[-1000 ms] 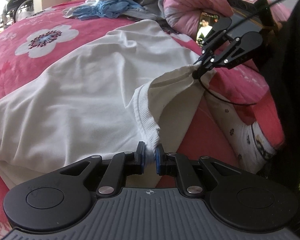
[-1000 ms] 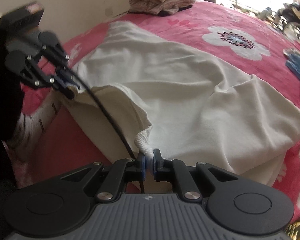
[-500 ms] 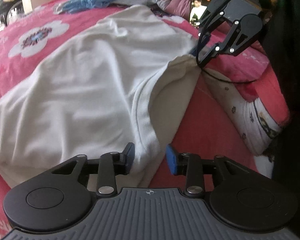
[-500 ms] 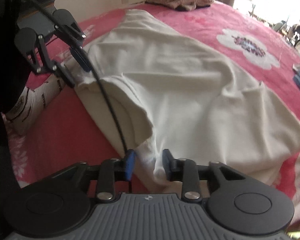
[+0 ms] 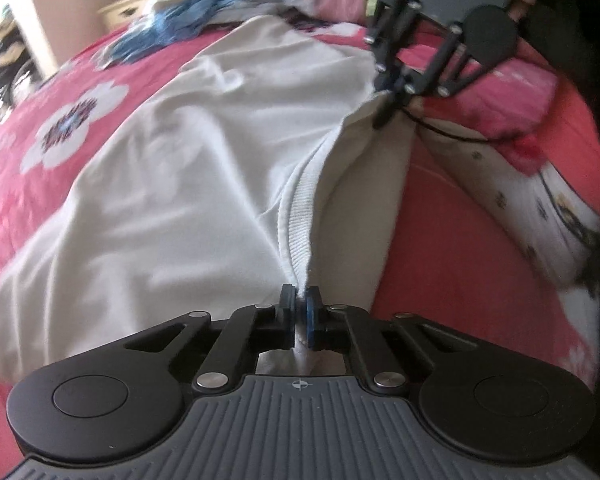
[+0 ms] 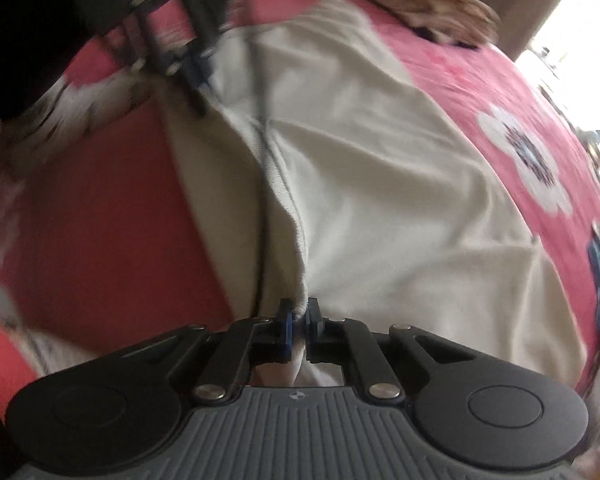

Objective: Fold clothes

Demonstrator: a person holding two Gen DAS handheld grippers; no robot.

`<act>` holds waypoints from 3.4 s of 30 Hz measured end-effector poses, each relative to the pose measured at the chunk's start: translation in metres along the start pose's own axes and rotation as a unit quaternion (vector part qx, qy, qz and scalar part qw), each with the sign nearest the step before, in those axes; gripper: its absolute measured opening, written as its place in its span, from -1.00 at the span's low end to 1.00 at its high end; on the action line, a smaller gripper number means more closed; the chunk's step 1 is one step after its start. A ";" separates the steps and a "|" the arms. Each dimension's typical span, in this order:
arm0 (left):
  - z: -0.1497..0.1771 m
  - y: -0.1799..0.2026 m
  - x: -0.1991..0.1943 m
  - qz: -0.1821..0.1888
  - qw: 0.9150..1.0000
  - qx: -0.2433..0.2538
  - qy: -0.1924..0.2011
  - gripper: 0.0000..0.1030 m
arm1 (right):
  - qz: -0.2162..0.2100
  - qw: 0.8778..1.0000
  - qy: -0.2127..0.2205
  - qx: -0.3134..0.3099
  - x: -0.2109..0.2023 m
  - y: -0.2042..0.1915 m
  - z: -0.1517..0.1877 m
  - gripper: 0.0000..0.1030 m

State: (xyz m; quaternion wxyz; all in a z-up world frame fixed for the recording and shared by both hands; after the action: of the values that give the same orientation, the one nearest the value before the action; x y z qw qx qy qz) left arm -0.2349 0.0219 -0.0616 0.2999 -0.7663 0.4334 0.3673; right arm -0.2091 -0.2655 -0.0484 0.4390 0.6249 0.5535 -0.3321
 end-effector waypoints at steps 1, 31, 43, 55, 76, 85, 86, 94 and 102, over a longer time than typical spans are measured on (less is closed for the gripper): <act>0.001 0.002 -0.003 0.004 1.000 0.014 -0.002 -0.95 | -0.003 1.000 -0.004 -0.015 -0.001 -0.003 0.000 -0.87; 0.023 -0.038 -0.035 0.047 0.996 -0.038 -0.067 -0.45 | -0.066 0.950 0.082 0.293 -0.080 0.086 0.071 -0.38; 0.002 -0.042 -0.002 -0.020 0.995 -0.095 -0.013 -0.45 | -0.014 0.990 0.048 0.132 -0.006 0.051 0.021 -0.62; 0.011 -0.056 -0.021 -0.038 0.996 -0.084 -0.004 -0.40 | 0.025 0.974 0.100 0.201 -0.042 0.091 0.036 -0.64; 0.020 -0.209 -0.006 -0.155 0.918 -0.365 0.017 -0.35 | 0.147 0.899 0.089 0.402 -0.025 0.254 0.037 -0.58; -0.044 -0.241 0.021 -0.123 0.963 -0.236 -0.051 -0.25 | 0.077 0.735 0.036 0.673 -0.003 0.352 0.120 0.02; -0.050 -0.238 0.029 -0.114 0.966 -0.227 -0.047 -0.24 | 0.067 0.721 0.042 0.689 0.002 0.351 0.127 0.02; -0.068 -0.204 0.080 -0.045 0.972 -0.229 0.000 -0.23 | 0.007 0.696 0.043 0.717 0.041 0.352 0.138 0.00; -0.059 -0.194 0.094 -0.048 0.975 -0.216 0.023 -0.21 | 0.046 0.760 0.056 0.646 0.044 0.331 0.118 -0.74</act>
State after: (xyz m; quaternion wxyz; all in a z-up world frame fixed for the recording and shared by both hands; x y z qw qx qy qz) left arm -0.0123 0.0201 -0.0795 0.1348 -0.8413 0.3131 0.4195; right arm 0.1319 -0.3566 -0.0748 -0.0855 0.8027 0.2023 -0.5544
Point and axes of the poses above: each gripper's, at about its wrist camera, not at the fingertips, and x roughly the way its jaws point, y to its right, z to its underside, the point moved 2 cm from there along x, roughly the way its jaws point, and after that the axes turned 3 degrees about -z, right-handed, at the moved point
